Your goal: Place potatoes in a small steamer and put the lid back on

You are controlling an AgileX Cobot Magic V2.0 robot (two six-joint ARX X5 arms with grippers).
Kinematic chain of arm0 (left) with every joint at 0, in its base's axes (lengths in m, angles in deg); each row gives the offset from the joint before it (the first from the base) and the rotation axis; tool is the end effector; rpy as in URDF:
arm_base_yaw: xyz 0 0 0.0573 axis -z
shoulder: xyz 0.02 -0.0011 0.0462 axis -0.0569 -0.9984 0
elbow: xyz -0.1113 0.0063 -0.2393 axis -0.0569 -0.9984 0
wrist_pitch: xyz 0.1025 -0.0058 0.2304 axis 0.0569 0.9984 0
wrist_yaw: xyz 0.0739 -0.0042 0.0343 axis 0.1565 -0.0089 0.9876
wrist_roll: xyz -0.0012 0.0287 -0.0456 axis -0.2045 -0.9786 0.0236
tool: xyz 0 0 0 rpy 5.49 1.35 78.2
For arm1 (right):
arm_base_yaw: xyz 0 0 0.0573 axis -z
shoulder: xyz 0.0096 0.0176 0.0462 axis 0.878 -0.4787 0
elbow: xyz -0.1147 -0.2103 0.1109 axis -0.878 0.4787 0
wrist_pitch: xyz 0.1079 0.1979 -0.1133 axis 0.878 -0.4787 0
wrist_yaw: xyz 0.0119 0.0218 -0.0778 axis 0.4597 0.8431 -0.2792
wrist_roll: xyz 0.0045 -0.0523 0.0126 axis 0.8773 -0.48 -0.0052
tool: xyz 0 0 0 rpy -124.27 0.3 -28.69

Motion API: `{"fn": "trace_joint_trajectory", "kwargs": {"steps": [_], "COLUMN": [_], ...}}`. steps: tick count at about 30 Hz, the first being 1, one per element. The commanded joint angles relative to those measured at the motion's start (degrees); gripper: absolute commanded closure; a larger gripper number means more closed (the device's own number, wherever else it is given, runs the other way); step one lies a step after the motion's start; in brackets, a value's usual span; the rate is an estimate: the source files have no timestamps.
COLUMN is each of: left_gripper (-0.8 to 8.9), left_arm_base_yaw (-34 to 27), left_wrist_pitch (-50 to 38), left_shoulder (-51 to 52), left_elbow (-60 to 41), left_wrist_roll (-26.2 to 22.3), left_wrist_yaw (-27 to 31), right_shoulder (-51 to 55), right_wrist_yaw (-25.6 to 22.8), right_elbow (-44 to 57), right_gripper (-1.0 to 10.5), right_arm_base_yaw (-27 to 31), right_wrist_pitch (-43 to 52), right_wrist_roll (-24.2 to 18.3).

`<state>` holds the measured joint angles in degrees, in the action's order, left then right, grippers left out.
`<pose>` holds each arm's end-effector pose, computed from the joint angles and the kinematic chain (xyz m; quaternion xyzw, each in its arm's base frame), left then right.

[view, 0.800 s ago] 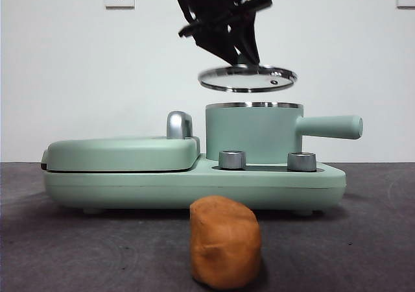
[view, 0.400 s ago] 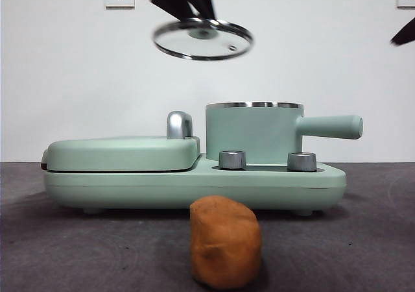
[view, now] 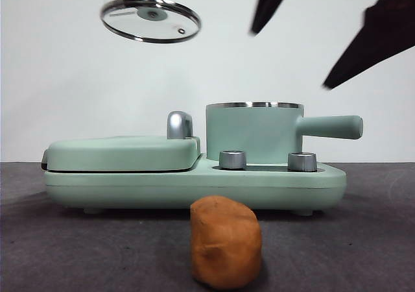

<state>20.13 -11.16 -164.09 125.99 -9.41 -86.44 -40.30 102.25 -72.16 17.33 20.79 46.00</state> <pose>0.3319 -0.1463 0.4255 0.0971 0.2921 -0.2495 0.9181 0.1518 0.1557 0.2885 0.0711 0.5231 0.3063 0.7922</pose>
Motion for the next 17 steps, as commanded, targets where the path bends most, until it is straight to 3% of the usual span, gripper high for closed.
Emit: {"fn": "trace_joint_trajectory", "kwargs": {"steps": [1,6,17], "left_gripper": [8.06,8.06,8.05], "left_arm_base_yaw": [-1.0,-3.1,-5.8], "left_wrist_pitch": [-0.4,0.6,0.5], "left_shoulder": [0.4,0.4,0.4], "left_elbow": [2.2,2.2,2.2], "left_wrist_roll": [0.2,0.3,2.4], "left_wrist_yaw": [-0.2,-0.2,-0.2], "right_shoulder": [-4.8,-12.6,-32.8], "right_wrist_yaw": [-2.8,-6.6,-8.2], "right_elbow": [-2.3,-4.7,-8.5], "right_gripper": [4.8,4.8,4.8], "right_arm_base_yaw": [-3.0,-7.1,-10.0], "right_wrist_pitch": [0.3,1.3,3.1], "right_wrist_roll": [1.9,2.3,2.5]}}
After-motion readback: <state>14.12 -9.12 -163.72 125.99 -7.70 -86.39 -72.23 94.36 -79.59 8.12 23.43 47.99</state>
